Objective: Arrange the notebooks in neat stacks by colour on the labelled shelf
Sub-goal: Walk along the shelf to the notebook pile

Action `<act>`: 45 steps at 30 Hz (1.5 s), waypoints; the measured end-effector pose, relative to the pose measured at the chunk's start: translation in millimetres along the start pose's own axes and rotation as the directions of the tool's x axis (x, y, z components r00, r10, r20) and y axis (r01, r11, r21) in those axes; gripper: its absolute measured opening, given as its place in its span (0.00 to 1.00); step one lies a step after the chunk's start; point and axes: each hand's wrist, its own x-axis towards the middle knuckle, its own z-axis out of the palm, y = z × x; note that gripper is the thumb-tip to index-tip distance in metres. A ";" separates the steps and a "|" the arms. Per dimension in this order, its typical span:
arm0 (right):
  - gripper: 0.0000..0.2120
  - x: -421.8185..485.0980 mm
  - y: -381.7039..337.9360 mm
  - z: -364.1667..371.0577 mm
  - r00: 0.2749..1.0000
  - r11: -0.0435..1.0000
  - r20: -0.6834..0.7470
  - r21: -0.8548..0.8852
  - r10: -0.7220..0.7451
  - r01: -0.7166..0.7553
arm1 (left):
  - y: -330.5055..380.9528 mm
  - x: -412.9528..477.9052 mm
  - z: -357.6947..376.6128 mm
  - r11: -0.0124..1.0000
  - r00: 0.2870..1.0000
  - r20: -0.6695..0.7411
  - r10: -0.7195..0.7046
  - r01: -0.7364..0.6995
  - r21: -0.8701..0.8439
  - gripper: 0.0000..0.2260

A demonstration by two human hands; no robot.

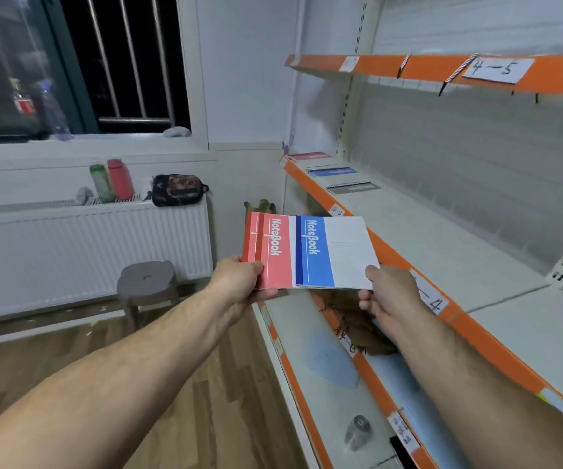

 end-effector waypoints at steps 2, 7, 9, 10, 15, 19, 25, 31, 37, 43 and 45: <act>0.08 27.4 -2.4 23.3 1.000 1.000 -0.014 -0.005 0.001 -0.001 | 8.6 39.1 -4.2 1.000 1.000 0.003 0.001 -0.001 0.005 0.08; 0.07 95.3 -14.7 89.9 0.996 1.000 -0.084 0.006 0.003 -0.003 | 46.7 137.1 -19.3 0.999 0.997 0.068 -0.033 0.032 0.007 0.07; 0.07 120.2 -21.4 117.0 0.993 1.000 -0.118 0.009 0.017 -0.016 | 69.0 174.4 -25.0 0.999 0.994 0.099 -0.042 0.038 0.035 0.06; 0.07 132.1 -25.7 130.3 0.991 1.000 -0.132 0.008 0.020 -0.019 | 79.6 193.0 -28.0 0.998 0.993 0.111 -0.039 0.033 0.054 0.07; 0.06 187.4 -41.9 186.0 0.980 0.997 -0.199 0.075 0.029 -0.014 | 115.9 279.0 -37.1 0.995 0.990 0.141 -0.029 0.015 0.100 0.07; 0.05 228.4 -55.8 206.0 0.977 0.999 -0.211 0.039 0.030 -0.022 | 130.9 332.1 -29.2 0.994 0.986 0.164 -0.027 0.009 0.107 0.03; 0.07 313.2 -70.7 223.8 0.970 0.999 -0.244 0.037 0.017 -0.009 | 150.6 423.7 8.5 0.992 0.984 0.173 -0.038 0.016 0.126 0.03; 0.07 400.8 -96.6 236.3 0.969 0.999 -0.243 0.023 0.035 -0.030 | 174.9 514.3 55.0 0.990 0.979 0.199 -0.047 0.020 0.136 0.03; 0.08 468.6 -118.4 237.9 0.952 0.999 -0.304 0.031 0.043 -0.035 | 198.6 581.1 97.3 0.983 0.970 0.240 -0.026 -0.019 0.183 0.03; 0.07 513.1 -128.1 241.2 0.913 0.991 -0.400 0.128 0.084 -0.035 | 214.3 647.4 134.9 0.961 0.925 0.375 -0.056 -0.052 0.271 0.03; 0.07 526.1 -130.6 246.7 0.886 0.986 -0.455 0.164 0.094 -0.020 | 220.0 675.8 146.0 0.945 0.904 0.421 -0.068 -0.077 0.317 0.02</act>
